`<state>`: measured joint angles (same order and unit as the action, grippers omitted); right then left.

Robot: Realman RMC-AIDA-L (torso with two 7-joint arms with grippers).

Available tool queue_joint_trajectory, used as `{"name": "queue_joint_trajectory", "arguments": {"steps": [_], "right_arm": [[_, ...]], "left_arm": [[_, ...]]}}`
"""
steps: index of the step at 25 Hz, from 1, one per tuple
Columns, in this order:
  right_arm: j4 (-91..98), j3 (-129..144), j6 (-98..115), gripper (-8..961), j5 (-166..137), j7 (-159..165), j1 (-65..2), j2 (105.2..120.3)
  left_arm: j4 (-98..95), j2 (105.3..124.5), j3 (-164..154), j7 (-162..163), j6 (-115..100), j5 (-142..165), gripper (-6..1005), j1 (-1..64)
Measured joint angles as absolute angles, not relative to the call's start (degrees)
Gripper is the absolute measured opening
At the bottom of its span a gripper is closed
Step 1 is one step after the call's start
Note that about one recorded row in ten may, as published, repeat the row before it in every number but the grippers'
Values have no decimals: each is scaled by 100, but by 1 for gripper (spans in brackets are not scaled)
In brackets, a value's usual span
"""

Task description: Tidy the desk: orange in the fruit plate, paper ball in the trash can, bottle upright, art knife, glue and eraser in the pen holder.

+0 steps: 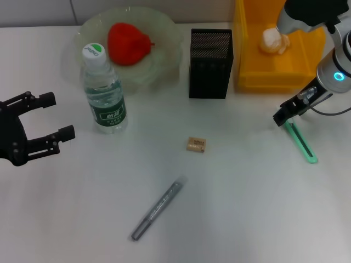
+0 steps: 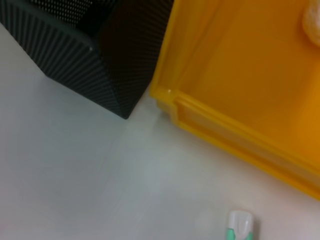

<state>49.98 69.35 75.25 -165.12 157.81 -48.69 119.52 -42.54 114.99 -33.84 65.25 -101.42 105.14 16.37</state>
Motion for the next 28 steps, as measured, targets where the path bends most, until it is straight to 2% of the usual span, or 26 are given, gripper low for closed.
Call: {"name": "queue_joint_trajectory", "arguments": {"steps": [17, 22, 28], "right_arm": [[4571, 6877, 7299, 555, -16461, 15805, -4948, 11934], [4507, 6868, 7292, 404, -16461, 15805, -4971, 11927], [4995, 6887, 7526, 176, -16323, 15774, -4847, 11930]], "left_arm": [[-4252, 11540, -3401, 6469, -10128, 10566, 815, 1674], [-4269, 11540, -3397, 6473, -10144, 10565, 815, 1681], [-4260, 11533, -3360, 6476, -10159, 10564, 815, 1694]]}}
